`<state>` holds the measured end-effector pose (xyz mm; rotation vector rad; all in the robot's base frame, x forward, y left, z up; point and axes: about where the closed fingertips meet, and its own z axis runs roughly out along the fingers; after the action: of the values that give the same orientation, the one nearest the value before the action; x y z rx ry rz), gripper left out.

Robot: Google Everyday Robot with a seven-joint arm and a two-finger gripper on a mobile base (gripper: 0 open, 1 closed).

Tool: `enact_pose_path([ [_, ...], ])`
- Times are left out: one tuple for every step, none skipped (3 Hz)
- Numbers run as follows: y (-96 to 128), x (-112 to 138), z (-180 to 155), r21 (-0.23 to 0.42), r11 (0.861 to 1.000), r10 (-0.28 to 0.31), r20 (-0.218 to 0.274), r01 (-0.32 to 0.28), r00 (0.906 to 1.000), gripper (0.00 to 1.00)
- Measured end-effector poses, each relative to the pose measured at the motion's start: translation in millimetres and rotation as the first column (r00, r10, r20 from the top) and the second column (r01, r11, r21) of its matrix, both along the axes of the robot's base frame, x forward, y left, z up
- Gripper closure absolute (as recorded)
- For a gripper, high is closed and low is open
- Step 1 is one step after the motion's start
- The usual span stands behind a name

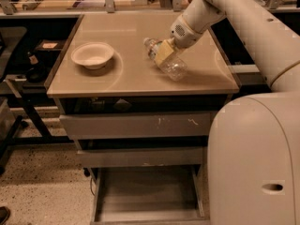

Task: Place water bottle into bottom drawer

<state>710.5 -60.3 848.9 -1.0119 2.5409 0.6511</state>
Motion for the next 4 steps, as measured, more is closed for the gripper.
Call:
enact_pose_path([
  [0,-13,2,-0.003,1.0,-0.006,-0.009,0.006,0.9999,1.0],
  [-4,-44,9,-0.003,0.999,-0.043,-0.026,0.043,0.9987,1.0],
  [-7,-86,9,-0.014,0.997,-0.073,-0.057,0.073,0.9957,1.0],
  [-11,-138,-5,-0.016,0.995,-0.101,-0.098,0.1,0.99,1.0],
])
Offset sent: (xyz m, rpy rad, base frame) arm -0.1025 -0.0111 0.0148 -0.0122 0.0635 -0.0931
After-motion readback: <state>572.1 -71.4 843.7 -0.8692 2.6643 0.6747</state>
